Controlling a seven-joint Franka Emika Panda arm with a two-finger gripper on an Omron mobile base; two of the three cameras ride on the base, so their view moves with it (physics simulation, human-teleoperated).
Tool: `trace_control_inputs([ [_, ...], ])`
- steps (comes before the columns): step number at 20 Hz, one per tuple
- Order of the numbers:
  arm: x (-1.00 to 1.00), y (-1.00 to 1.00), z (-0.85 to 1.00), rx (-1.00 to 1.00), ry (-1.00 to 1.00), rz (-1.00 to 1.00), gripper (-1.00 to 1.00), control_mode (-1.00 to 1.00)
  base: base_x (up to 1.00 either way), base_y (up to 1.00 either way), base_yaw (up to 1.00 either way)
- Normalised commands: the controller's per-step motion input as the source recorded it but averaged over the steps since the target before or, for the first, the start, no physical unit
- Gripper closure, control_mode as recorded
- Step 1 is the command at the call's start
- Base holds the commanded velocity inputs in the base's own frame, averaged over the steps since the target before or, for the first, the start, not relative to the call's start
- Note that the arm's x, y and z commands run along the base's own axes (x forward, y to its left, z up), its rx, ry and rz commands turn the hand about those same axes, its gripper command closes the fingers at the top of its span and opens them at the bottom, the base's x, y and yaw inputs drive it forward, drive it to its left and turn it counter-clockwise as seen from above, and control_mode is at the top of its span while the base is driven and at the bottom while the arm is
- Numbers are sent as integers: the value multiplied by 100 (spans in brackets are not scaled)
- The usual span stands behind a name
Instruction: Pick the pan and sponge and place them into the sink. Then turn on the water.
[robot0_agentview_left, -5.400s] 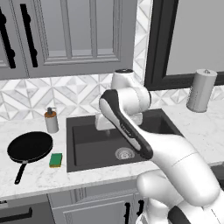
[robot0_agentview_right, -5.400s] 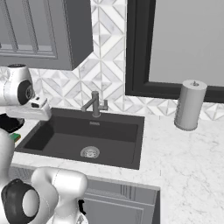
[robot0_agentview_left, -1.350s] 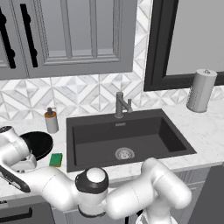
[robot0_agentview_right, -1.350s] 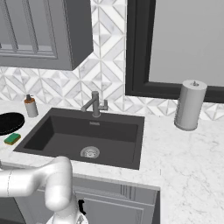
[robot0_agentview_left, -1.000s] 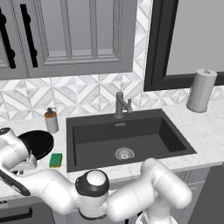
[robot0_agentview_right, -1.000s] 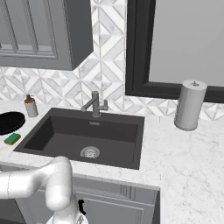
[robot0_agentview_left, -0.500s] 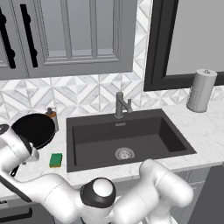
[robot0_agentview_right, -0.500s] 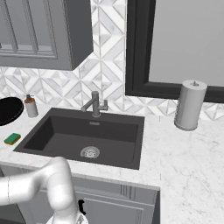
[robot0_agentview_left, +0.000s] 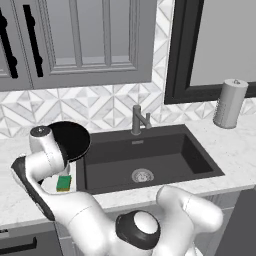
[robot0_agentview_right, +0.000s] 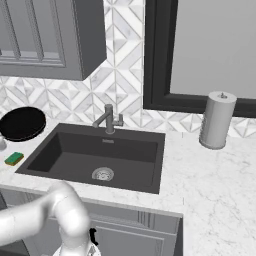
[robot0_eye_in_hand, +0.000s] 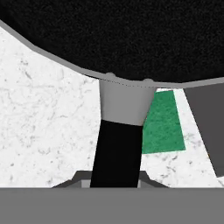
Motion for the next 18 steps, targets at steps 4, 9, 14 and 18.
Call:
trace_control_inputs([
  [4,-3,-100,8,10,11,-22,100,-100,0,0,0],
  [9,-1,-100,0,6,20,-28,100,-100,0,0,0],
  [14,0,-100,0,6,19,-30,100,-100,0,0,0],
  [18,0,-100,-5,0,4,-29,100,-100,0,0,0],
])
